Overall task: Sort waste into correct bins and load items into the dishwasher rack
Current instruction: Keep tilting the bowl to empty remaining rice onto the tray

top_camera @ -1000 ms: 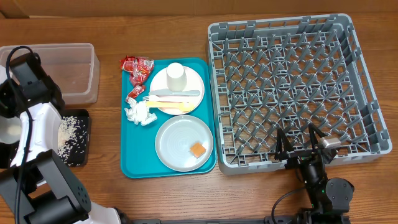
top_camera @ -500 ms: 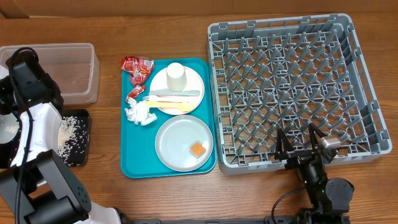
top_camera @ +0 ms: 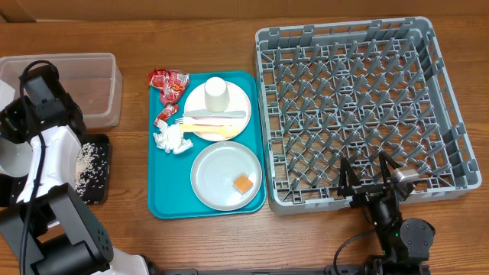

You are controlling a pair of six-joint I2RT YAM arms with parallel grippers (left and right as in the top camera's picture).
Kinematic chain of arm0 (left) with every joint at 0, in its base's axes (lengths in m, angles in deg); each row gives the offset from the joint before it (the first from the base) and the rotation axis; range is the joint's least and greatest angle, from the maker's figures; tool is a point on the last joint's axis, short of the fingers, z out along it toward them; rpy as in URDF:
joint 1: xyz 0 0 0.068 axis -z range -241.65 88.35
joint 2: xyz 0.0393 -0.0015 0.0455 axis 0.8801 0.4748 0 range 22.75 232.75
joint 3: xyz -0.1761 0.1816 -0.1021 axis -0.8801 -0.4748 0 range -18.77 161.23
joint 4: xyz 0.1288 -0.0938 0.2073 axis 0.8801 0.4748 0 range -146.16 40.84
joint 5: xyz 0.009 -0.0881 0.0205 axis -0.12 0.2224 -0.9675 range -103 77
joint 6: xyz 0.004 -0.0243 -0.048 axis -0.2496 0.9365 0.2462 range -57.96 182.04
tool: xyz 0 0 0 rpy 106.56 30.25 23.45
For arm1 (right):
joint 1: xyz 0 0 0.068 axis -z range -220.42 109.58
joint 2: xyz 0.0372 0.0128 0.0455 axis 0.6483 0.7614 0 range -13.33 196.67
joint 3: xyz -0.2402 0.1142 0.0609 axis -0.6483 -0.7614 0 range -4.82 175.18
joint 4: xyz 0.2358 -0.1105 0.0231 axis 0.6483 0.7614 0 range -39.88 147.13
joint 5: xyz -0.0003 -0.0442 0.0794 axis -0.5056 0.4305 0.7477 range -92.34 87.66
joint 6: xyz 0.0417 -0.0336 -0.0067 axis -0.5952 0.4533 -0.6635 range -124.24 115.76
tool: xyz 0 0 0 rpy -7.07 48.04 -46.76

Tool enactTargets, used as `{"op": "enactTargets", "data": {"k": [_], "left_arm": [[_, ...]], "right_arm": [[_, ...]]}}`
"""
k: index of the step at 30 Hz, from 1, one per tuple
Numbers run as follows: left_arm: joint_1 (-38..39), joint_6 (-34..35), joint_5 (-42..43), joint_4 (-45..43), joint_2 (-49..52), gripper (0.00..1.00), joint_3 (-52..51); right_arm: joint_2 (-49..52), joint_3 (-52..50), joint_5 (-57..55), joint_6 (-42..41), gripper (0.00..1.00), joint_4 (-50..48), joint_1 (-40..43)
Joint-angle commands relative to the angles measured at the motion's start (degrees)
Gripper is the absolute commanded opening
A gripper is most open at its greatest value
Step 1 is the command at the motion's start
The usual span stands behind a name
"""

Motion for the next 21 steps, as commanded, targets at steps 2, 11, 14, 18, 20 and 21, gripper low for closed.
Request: {"op": "enactTargets", "data": {"k": [2, 11, 14, 18, 20, 21], "left_arm": [[-0.33, 1.68, -0.59, 1.05, -1.25, 0.04, 0.31], [-1.33, 2.56, 0.31, -8.22, -1.25, 0.04, 0.31], [-1.40, 3.52, 0.39, -8.61, -1.25, 0.04, 0.31], [-1.40, 13.92, -0.28, -8.24, -1.31, 0.04, 0.31], [-1.49, 21.70, -1.01, -6.27, -1.36, 0.04, 0.31], [-1.51, 26.14, -1.31, -4.24, -1.36, 0.04, 0.31]], "right_arm": [[-0.61, -0.59, 0.20, 0.24, 1.00, -0.35, -0.37], [-0.61, -0.59, 0.20, 0.24, 1.00, -0.37, -0.37], [-0.61, -0.59, 0.20, 0.24, 1.00, -0.37, -0.37], [-0.61, -0.59, 0.20, 0.24, 1.00, -0.35, -0.37], [-0.61, -0.59, 0.20, 0.24, 1.00, -0.35, -0.37], [-0.61, -0.59, 0.20, 0.24, 1.00, -0.35, -0.37]]}}
